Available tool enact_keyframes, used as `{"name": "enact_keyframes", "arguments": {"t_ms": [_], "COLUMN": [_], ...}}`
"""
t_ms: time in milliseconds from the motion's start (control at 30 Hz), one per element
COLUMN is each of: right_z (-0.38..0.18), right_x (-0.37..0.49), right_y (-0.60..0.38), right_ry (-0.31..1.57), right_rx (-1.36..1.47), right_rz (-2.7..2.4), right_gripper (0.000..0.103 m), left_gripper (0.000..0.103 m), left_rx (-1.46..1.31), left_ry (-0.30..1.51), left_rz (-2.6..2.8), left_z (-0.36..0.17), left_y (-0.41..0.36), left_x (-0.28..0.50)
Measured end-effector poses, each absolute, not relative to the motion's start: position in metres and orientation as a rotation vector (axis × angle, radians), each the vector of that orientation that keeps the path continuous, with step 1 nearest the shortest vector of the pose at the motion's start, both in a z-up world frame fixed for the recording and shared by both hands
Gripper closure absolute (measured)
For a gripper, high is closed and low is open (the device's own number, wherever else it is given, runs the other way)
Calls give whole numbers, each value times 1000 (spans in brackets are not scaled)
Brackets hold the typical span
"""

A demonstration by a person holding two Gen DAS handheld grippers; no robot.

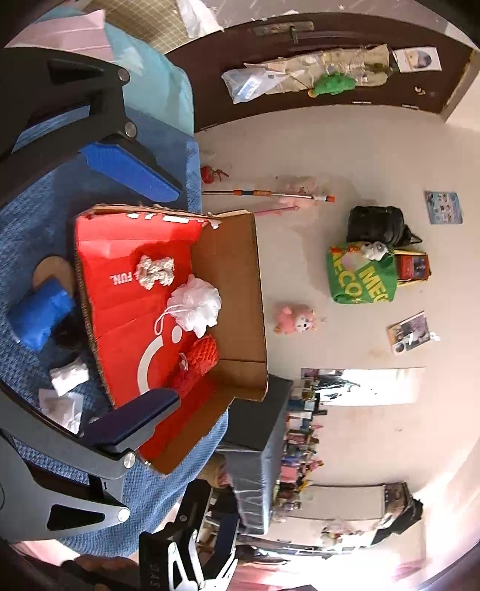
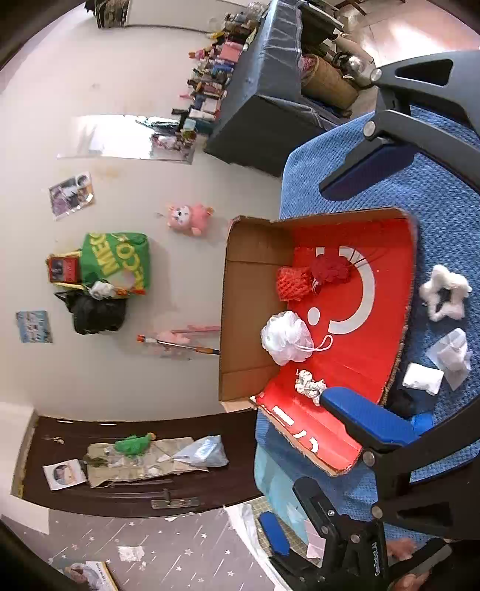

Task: Organize soft objects
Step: 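Withdraw both tools from the box toward the remaining items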

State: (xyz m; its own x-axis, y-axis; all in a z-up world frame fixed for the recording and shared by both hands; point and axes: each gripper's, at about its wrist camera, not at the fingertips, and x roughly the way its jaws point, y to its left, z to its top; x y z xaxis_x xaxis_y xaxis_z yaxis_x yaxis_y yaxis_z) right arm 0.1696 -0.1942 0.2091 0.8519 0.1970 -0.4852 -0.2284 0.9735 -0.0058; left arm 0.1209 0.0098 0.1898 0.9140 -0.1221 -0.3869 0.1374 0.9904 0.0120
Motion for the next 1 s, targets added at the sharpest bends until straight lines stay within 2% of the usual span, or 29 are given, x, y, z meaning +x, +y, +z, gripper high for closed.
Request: {"name": "enact_keyframes", "arguments": {"t_ms": [533, 1000], "right_z": [155, 100], "right_x": [89, 71], "right_y": [-196, -209], "right_ry": [384, 431], "right_rx": [-42, 3], "right_rz": [176, 116], "right_gripper": [0, 0], "left_gripper": [0, 0], "left_rx": [-6, 2], "left_ry": [372, 379], "left_rz": [-130, -112], "left_z": [138, 96], "left_y": [-3, 0], "left_x": [60, 41]}}
